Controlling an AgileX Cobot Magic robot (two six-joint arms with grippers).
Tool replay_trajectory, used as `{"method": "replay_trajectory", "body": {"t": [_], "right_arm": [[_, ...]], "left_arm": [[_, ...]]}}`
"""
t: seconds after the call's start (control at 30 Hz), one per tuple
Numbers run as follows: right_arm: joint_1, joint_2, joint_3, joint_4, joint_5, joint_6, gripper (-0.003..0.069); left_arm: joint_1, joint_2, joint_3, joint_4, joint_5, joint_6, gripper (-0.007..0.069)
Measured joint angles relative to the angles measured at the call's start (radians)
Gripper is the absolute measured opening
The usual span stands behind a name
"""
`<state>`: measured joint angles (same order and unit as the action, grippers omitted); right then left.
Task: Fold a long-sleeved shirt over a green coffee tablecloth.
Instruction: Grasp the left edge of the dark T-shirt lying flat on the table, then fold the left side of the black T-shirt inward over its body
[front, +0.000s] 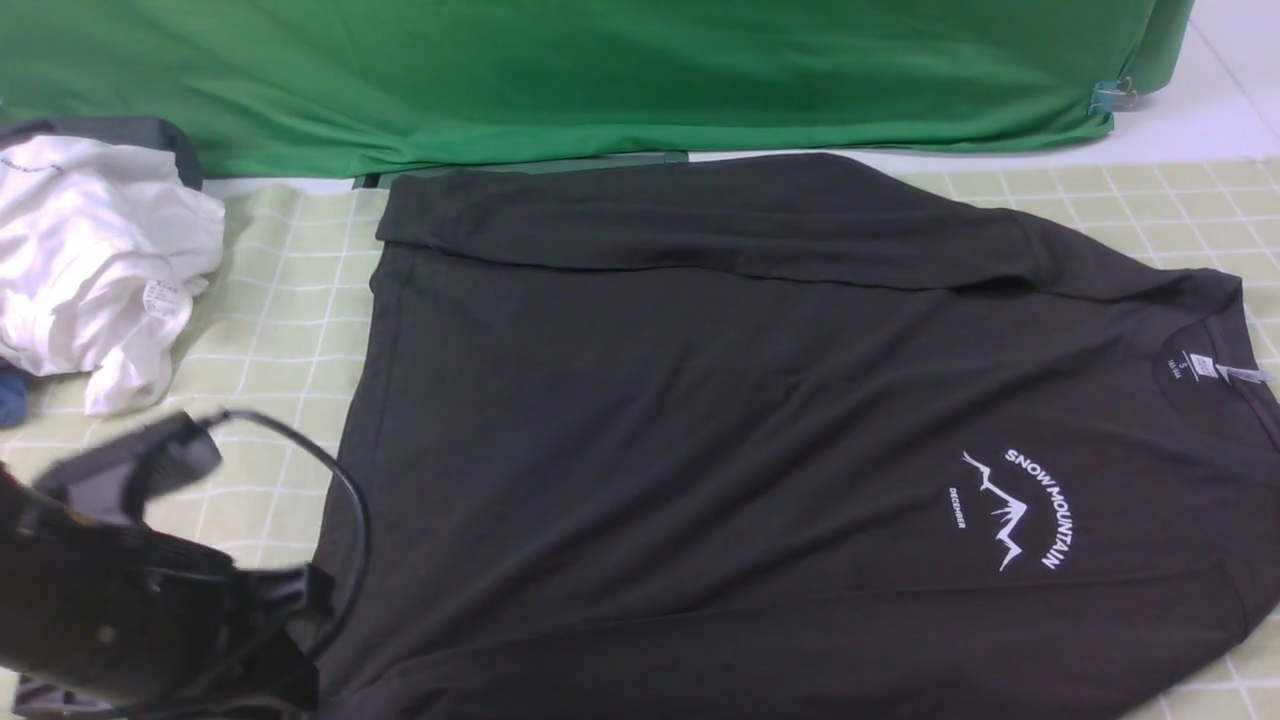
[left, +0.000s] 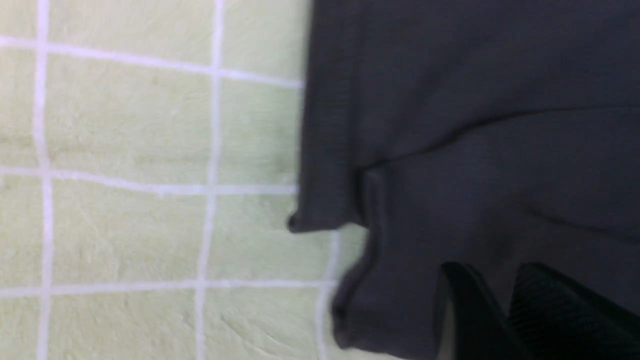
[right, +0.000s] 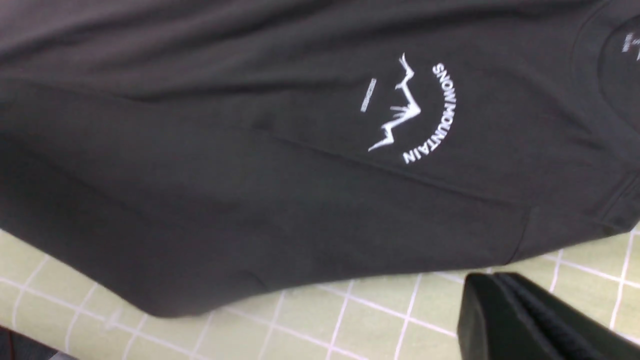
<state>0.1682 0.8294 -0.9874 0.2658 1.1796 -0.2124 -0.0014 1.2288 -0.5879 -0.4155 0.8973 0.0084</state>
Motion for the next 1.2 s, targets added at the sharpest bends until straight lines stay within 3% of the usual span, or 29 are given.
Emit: {"method": "replay_trajectory", "body": {"t": [0.27,0.53,0.83,1.07,1.2], "right_arm": [[0.0,0.003,0.0,0.0,-0.026,-0.003,0.0018],[0.0,0.003,0.001,0.0,-0.037,-0.003,0.0028],[0.0,0.003,0.001,0.0,-0.04,-0.003,0.0038],[0.0,0.003,0.001,0.0,-0.04,-0.004,0.0041],[0.0,0.003,0.001,0.0,-0.04,-0.004,0.0043]], "left_arm": [[0.0,0.15,0.007,-0.001,-0.125,0.029,0.0332],[0.0,0.223,0.01,-0.043,-0.148,0.094,0.0347],[0.0,0.224,0.01,-0.075,-0.148,0.134,0.0242],[0.0,0.223,0.01,-0.072,-0.163,0.199,0.005],[0.0,0.186,0.01,-0.083,-0.196,0.209,0.0018]]}}
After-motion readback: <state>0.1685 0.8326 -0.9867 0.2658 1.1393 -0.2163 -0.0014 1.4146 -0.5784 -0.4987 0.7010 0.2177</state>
